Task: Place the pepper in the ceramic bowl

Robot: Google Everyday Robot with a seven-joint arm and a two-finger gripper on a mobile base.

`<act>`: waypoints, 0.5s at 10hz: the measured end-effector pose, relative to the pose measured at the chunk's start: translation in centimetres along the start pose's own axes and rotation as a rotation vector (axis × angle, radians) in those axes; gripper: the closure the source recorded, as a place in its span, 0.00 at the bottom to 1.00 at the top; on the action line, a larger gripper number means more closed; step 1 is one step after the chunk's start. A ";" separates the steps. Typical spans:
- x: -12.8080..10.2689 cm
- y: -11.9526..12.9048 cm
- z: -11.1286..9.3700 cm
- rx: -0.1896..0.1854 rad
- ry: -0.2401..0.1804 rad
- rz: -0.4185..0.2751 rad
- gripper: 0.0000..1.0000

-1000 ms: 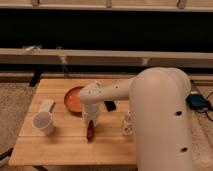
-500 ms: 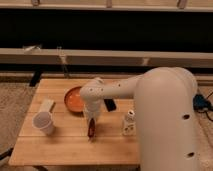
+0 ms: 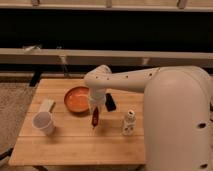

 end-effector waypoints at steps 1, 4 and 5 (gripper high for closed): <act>-1.3 -0.2 -0.6 0.001 -0.011 -0.009 1.00; -5.3 1.8 -1.2 -0.010 -0.035 -0.061 1.00; -6.3 2.6 -1.3 -0.013 -0.041 -0.078 1.00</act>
